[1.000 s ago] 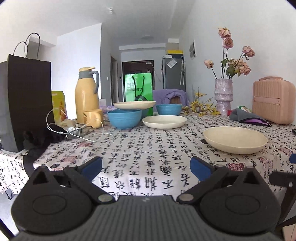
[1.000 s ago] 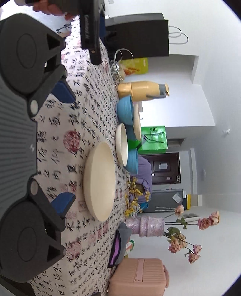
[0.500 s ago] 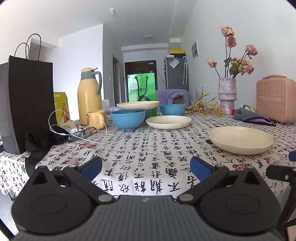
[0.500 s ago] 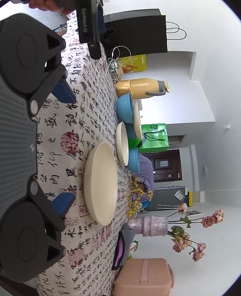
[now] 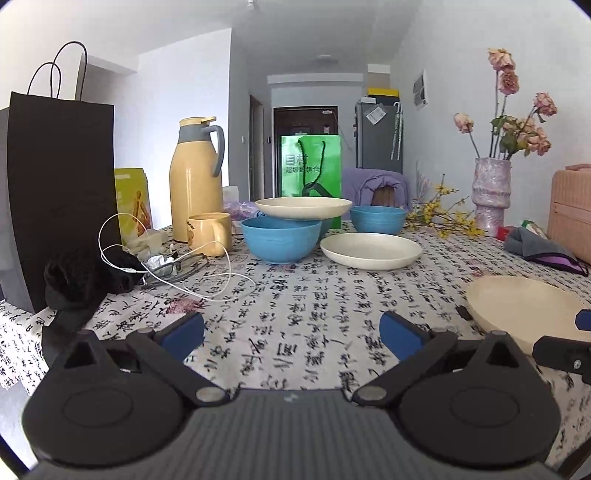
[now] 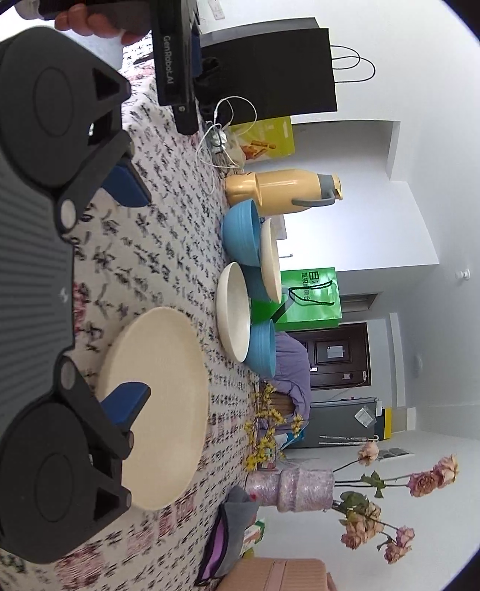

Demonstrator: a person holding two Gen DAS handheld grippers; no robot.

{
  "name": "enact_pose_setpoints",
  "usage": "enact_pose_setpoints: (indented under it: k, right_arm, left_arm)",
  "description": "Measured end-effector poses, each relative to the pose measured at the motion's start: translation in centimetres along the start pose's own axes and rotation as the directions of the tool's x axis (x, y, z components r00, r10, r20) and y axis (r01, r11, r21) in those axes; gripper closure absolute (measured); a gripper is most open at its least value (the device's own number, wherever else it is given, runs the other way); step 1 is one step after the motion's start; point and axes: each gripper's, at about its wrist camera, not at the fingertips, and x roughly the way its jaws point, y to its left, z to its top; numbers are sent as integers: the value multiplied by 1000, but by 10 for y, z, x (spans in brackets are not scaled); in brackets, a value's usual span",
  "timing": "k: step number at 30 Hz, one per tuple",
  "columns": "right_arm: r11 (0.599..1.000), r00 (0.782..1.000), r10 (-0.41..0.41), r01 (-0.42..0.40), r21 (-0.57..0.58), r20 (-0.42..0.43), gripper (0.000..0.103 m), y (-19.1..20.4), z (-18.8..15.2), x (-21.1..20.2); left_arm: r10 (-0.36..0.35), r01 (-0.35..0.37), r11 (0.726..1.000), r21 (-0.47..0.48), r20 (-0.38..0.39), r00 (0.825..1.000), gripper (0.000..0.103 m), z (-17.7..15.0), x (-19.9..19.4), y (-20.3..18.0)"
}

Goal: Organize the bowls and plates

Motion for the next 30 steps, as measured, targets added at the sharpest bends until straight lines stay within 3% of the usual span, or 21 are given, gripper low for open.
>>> enact_pose_setpoints:
  k: [8, 16, 20, 23, 26, 30]
  right_arm:
    - [999, 997, 54, -54, 6, -62, 10, -9, 35, 52]
    - [986, 973, 101, -72, 147, -205, 22, -50, 76, 113]
    - [964, 957, 133, -65, 256, -259, 26, -77, 98, 147]
    - [971, 954, 117, -51, 234, -277, 26, -86, 116, 171]
    - [970, 946, 120, -48, 237, -302, 29, -96, 132, 198]
    - [952, 924, 161, -52, 303, -348, 31, -112, 151, 240]
  left_arm:
    - [31, -34, 999, -32, -73, 997, 0, 24, 58, -1]
    - [26, -35, 996, -76, -118, 993, 0, 53, 121, -7]
    - [-11, -3, 995, -104, -142, 990, 0, 66, 152, -8]
    - [-45, 23, 992, -127, -174, 984, 2, 74, 176, -8]
    - [-63, 28, 986, -164, -209, 976, 8, 81, 204, -7]
    - [-83, 2, 962, -272, -287, 954, 25, 88, 243, -6]
